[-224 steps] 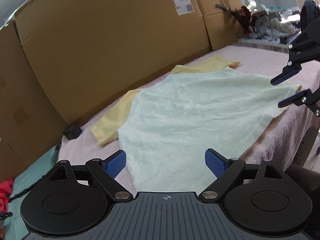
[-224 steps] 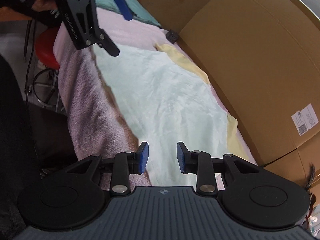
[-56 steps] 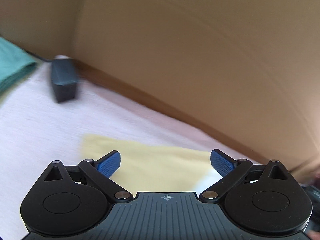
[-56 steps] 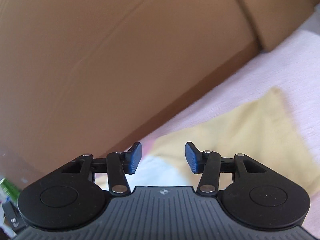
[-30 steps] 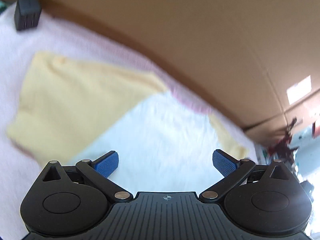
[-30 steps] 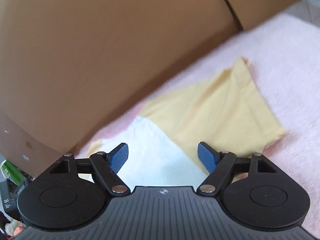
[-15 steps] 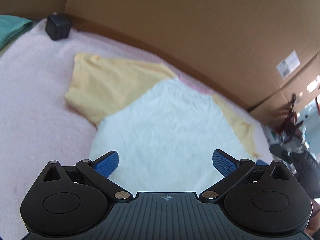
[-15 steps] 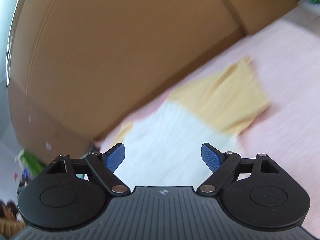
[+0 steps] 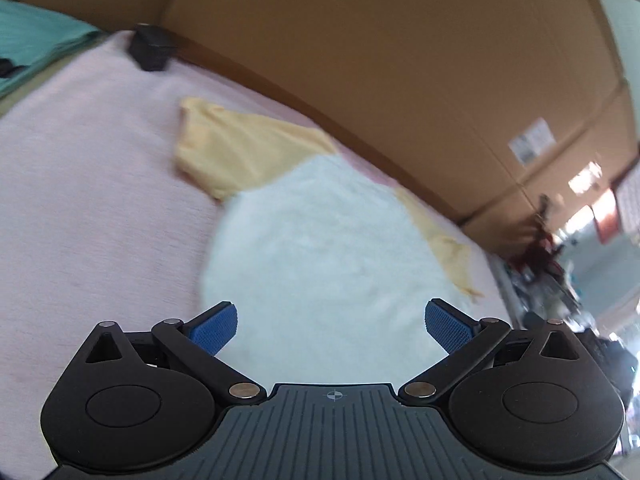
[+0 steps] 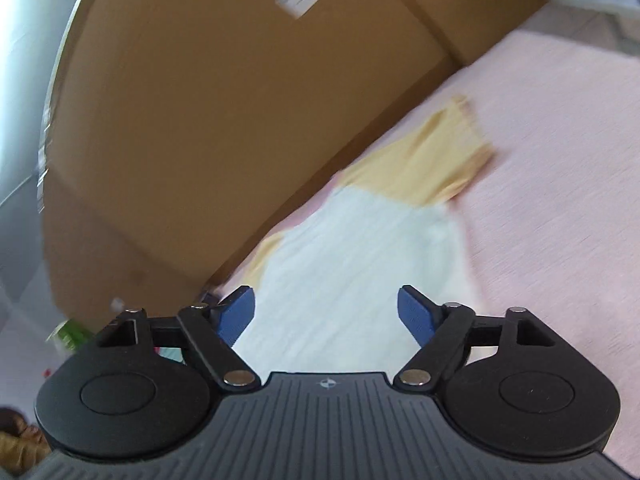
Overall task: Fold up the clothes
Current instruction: 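Position both open grippers over the shirt body near the yellow sleeve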
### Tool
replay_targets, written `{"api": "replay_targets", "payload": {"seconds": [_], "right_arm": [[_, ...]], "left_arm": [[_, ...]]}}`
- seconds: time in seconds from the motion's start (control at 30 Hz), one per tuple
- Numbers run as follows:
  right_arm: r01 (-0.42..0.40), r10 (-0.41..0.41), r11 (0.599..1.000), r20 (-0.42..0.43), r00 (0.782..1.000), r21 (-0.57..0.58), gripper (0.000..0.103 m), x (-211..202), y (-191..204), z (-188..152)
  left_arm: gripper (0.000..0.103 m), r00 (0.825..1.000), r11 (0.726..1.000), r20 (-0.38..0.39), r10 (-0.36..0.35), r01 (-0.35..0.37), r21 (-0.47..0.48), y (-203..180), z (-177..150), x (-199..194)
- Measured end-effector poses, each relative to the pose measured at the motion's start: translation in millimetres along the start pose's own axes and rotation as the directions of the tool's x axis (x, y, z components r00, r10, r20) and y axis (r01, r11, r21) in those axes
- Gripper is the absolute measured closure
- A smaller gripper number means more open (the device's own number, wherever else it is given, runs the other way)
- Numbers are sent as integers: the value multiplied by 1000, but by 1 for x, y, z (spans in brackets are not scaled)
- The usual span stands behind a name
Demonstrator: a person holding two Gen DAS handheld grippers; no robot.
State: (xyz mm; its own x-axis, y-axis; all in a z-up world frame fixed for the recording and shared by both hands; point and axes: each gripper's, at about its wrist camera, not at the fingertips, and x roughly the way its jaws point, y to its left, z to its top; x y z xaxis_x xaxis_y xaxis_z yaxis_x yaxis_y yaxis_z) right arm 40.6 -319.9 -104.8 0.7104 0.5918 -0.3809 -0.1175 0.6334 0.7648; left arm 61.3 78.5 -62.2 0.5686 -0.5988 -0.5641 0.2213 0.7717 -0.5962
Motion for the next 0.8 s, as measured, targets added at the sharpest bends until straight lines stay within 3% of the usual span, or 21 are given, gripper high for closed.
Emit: {"api": "replay_targets", "payload": {"seconds": [0.1, 0.13, 0.17, 0.2, 0.23, 0.3, 0.33, 0.37, 0.4, 0.43, 0.53, 0.63, 0.67, 0.7, 0.8], "right_arm": [[-3, 4, 1000, -88, 996, 12, 16, 22, 4, -27], [-2, 4, 1000, -116, 993, 16, 21, 30, 5, -35], [9, -6, 1000, -92, 996, 28, 31, 21, -5, -36], [20, -17, 999, -63, 998, 41, 49, 11, -16, -36], [37, -35, 997, -26, 999, 68, 57, -5, -26, -36], [76, -81, 991, 47, 996, 112, 56, -40, -42, -35], [104, -114, 988, 85, 990, 116, 45, -55, -43, -35], [132, -147, 984, 122, 982, 120, 42, -70, -43, -34], [134, -152, 984, 158, 976, 121, 25, -81, -43, -36], [117, -136, 987, 190, 972, 108, 19, -86, -41, -38], [24, -31, 999, 134, 991, 49, 19, -71, -22, -47], [-32, 36, 991, -24, 999, 131, 19, -42, -26, -62], [-30, 36, 987, -35, 999, 160, 23, -39, -35, -65], [-15, 18, 988, -18, 1000, 153, 35, -44, -41, -65], [21, -35, 975, 59, 998, 222, 38, -83, -68, -63]], "left_arm": [[0, 996, 1000, -87, 11, -11, 5, -11, -21, 29], [0, 998, 1000, -67, 13, -12, 10, -8, -27, 30], [0, 999, 1000, -37, 14, -14, 26, -5, -32, 24], [0, 1000, 1000, -25, 17, -16, 27, 1, -36, 17], [0, 1000, 1000, -16, 16, -16, 12, 8, -38, 8], [0, 997, 997, 19, 80, -80, -4, 17, -40, -14], [0, 992, 993, 42, 122, -122, -9, 20, -40, -24], [0, 985, 987, 69, 159, -159, -12, 20, -39, -32], [0, 979, 983, 93, 183, -183, -17, 19, -39, -39], [0, 980, 985, 102, 172, -171, -22, 16, -38, -42], [0, 996, 998, 65, 65, -64, -7, -3, -40, -34], [0, 999, 999, -27, 40, -39, 37, -17, -56, -9], [0, 998, 997, -33, 52, -50, 62, -16, -62, -5], [0, 997, 994, -34, 63, -59, 87, -16, -68, -4], [0, 996, 992, -9, 85, -84, 91, -3, -73, -22]]}}
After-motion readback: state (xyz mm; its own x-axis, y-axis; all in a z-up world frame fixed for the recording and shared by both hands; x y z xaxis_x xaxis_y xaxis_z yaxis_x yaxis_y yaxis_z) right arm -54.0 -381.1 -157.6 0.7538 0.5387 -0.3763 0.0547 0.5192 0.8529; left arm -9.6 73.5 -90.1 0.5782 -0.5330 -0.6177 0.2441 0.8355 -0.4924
